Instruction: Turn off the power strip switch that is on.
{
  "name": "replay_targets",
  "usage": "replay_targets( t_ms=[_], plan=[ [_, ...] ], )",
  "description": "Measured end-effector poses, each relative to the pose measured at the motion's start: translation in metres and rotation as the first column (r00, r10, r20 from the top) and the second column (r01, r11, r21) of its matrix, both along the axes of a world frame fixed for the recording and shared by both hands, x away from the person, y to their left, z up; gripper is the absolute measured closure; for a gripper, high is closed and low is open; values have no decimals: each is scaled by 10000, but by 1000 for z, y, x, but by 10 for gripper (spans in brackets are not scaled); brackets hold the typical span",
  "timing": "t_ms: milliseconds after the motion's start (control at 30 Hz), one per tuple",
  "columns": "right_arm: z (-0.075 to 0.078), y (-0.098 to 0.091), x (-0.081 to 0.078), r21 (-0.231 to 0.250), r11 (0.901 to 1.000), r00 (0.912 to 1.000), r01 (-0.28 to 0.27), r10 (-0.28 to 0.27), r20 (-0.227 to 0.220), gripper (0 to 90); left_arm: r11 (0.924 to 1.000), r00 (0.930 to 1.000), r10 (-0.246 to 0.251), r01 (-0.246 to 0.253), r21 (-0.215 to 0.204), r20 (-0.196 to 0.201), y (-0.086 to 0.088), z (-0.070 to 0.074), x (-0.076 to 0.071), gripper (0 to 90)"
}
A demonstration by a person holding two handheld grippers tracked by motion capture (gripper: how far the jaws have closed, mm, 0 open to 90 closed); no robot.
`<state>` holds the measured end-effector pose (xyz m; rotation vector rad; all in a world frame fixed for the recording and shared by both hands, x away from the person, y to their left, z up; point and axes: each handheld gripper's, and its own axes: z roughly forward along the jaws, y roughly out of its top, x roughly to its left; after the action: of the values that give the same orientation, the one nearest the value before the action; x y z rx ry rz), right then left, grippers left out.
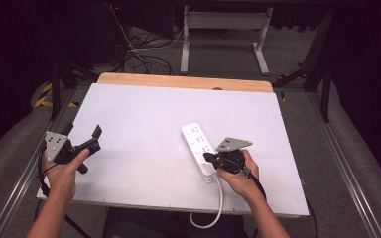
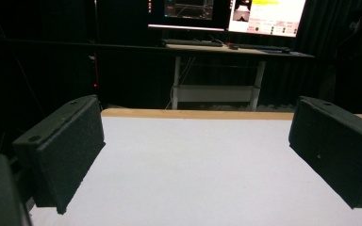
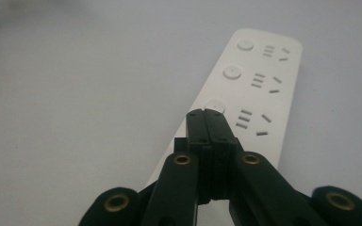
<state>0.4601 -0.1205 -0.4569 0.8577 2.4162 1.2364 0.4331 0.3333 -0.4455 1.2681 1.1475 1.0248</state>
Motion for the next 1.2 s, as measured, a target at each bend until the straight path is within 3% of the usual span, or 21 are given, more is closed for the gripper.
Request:
replay_targets(
  t_ms=[200,367,767,1033,1200],
  plan=[
    [-7,7,2,-429,9989,9996,-212,204,-176,900,10000,10000,-18,18,18,-10,0,0,0,45],
    [-10,8,3,-426,9990,9993,-145,130,-339,900,10000,10000,-37,37,19,-13,0,0,-1,46],
    [-11,14,1,-563,9984,9999,41,-48,-131,900,10000,10000,-30,30,22,-21,0,-1,-2,48],
    [-14,12,1,-267,9993,9992,247,-255,-293,900,10000,10000,-13,12,-67,-57,1,-1,-4,48],
    [-14,14,-1,-453,9987,9997,241,-245,-74,900,10000,10000,-1,1,-70,-49,1,-1,-4,48]
  ],
)
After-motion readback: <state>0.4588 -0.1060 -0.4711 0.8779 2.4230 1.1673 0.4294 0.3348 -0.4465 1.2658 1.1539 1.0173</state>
